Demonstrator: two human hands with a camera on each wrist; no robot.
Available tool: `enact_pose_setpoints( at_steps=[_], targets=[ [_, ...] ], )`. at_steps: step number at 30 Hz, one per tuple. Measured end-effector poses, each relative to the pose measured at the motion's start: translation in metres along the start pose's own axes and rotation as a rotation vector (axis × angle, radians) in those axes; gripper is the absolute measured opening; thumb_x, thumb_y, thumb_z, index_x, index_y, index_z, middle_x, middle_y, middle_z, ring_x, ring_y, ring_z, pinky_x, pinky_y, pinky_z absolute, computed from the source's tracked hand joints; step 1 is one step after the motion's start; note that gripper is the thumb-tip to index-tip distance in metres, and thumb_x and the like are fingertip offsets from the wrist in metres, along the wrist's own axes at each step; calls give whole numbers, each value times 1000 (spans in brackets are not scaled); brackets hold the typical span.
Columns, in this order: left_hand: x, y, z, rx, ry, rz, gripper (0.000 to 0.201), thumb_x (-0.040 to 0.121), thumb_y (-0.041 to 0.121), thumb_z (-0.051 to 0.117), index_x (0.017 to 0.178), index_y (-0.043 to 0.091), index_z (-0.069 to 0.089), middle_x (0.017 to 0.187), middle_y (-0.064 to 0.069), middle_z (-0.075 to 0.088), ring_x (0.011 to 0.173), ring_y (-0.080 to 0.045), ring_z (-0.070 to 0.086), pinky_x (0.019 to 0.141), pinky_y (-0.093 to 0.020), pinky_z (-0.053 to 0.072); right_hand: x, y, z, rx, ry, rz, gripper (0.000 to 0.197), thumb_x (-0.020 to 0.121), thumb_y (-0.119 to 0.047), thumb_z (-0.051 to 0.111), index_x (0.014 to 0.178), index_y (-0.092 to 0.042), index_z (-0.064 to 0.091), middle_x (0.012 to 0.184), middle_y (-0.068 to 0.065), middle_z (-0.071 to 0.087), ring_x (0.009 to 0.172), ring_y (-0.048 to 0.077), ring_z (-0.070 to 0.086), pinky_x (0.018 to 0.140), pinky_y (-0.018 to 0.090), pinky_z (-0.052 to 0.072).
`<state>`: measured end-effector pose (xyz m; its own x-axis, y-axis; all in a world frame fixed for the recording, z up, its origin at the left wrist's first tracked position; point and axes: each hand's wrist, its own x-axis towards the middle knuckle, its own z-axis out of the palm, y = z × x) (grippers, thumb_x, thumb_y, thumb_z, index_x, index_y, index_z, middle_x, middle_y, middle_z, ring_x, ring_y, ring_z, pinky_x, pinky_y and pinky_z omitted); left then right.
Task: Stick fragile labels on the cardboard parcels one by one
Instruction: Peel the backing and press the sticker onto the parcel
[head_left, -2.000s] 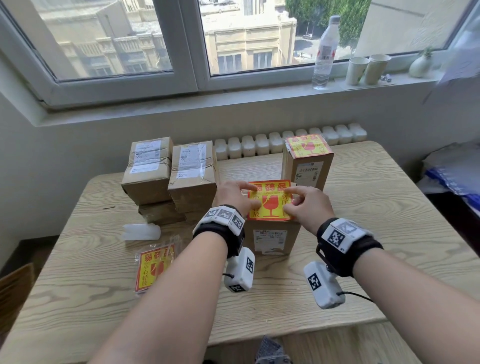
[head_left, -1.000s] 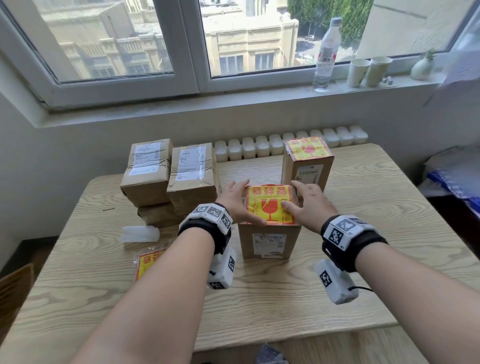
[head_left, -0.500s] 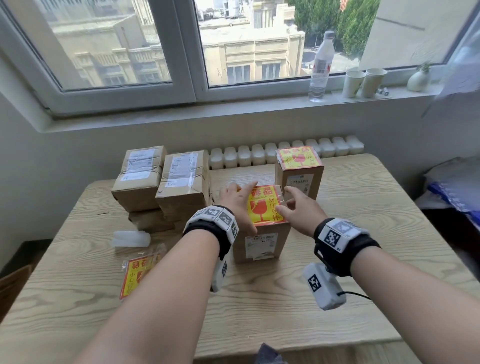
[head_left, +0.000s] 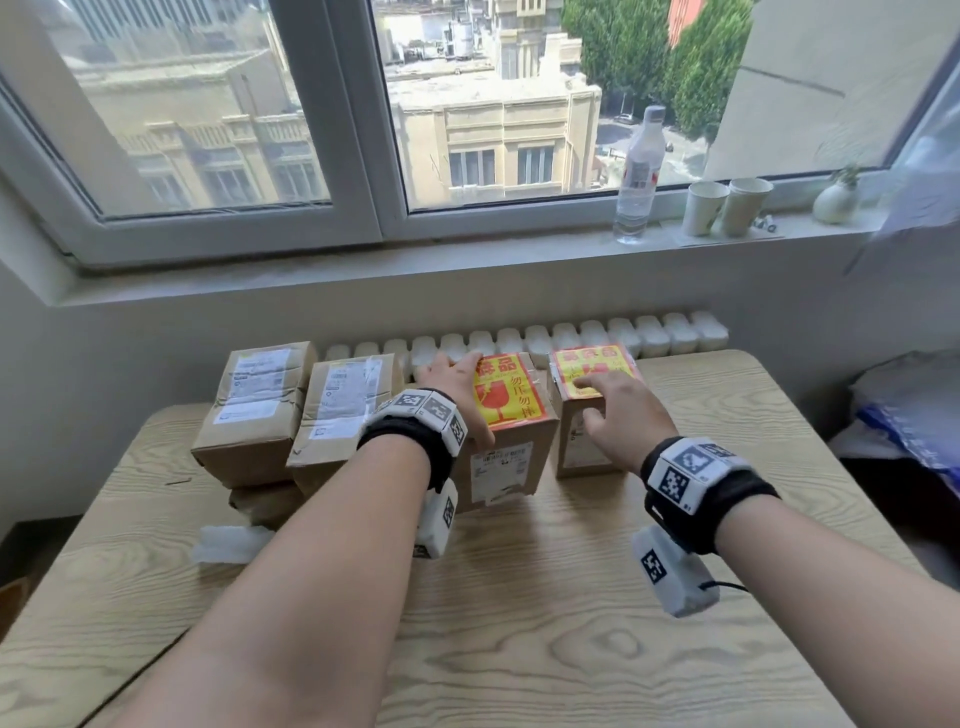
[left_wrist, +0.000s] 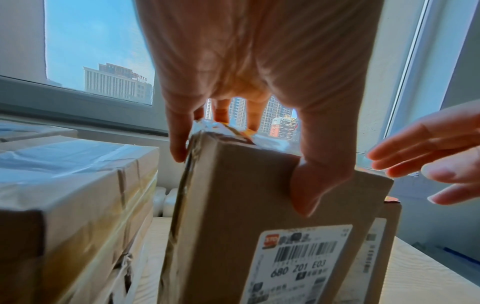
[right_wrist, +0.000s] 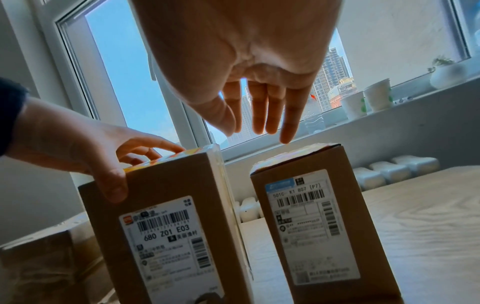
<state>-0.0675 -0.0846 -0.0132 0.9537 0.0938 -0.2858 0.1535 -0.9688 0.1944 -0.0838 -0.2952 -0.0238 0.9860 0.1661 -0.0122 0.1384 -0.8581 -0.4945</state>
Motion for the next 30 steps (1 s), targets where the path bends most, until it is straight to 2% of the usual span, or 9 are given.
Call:
enact_pose_setpoints(
  at_steps=[2, 9, 15, 17, 19, 22, 25, 30],
  targets=[
    [14, 1, -2, -2, -12, 6, 117, 54, 36, 88, 148, 36, 17, 138, -6, 34, 131, -29, 32, 101, -51, 43, 12, -1, 1, -25, -16, 0, 46, 90, -10, 50, 134, -21, 52, 144, 0, 46, 135, 18, 40, 110, 33, 34],
    [58, 4, 0, -12, -63, 71, 119, 52, 30, 88, 149, 34, 19, 138, -5, 34, 131, -25, 33, 101, -46, 45, 40, 0, 13, 47, -13, 65, 41, 91, -10, 52, 130, -23, 57, 138, -2, 52, 126, 17, 48, 105, 33, 41],
    [76, 4, 7, -33, -80, 102, 117, 53, 29, 89, 149, 34, 20, 136, -4, 36, 129, -25, 36, 101, -47, 45, 50, 4, 22, 30, -39, 79, 37, 93, -12, 53, 127, -23, 59, 143, -1, 50, 134, 20, 43, 106, 38, 43],
    [78, 2, 11, -38, -82, 104, 117, 55, 29, 88, 149, 34, 19, 138, -4, 35, 131, -25, 34, 102, -48, 43, 50, 4, 25, 19, -47, 89, 36, 93, -13, 53, 128, -23, 59, 144, -1, 49, 139, 18, 37, 109, 36, 39],
    [78, 1, 13, -35, -81, 112, 119, 56, 30, 88, 150, 33, 16, 144, -4, 32, 136, -26, 29, 107, -48, 39, 51, 5, 27, 15, -53, 93, 36, 93, -14, 53, 128, -23, 59, 143, -2, 49, 139, 16, 37, 109, 35, 36],
    [76, 0, 15, -47, -80, 116, 122, 57, 28, 88, 152, 35, 10, 158, -5, 15, 146, -26, 12, 114, -51, 29, 50, 3, 27, 23, -48, 99, 35, 93, -16, 53, 127, -23, 59, 142, -1, 51, 130, 18, 47, 106, 38, 43],
    [68, -1, 16, -79, -87, 77, 125, 58, 28, 89, 151, 40, 7, 161, -3, -2, 149, -26, -1, 115, -54, 24, 46, 0, 26, 34, -32, 95, 33, 93, -17, 53, 124, -24, 61, 137, -1, 55, 122, 18, 53, 102, 37, 46],
    [46, -9, 11, -114, -54, 62, 122, 60, 29, 88, 152, 36, 9, 161, -7, 0, 149, -25, 1, 116, -49, 22, 34, -10, 24, 44, -19, 51, 30, 93, -16, 53, 120, -23, 63, 133, -1, 57, 126, 19, 50, 98, 32, 45]
  ],
)
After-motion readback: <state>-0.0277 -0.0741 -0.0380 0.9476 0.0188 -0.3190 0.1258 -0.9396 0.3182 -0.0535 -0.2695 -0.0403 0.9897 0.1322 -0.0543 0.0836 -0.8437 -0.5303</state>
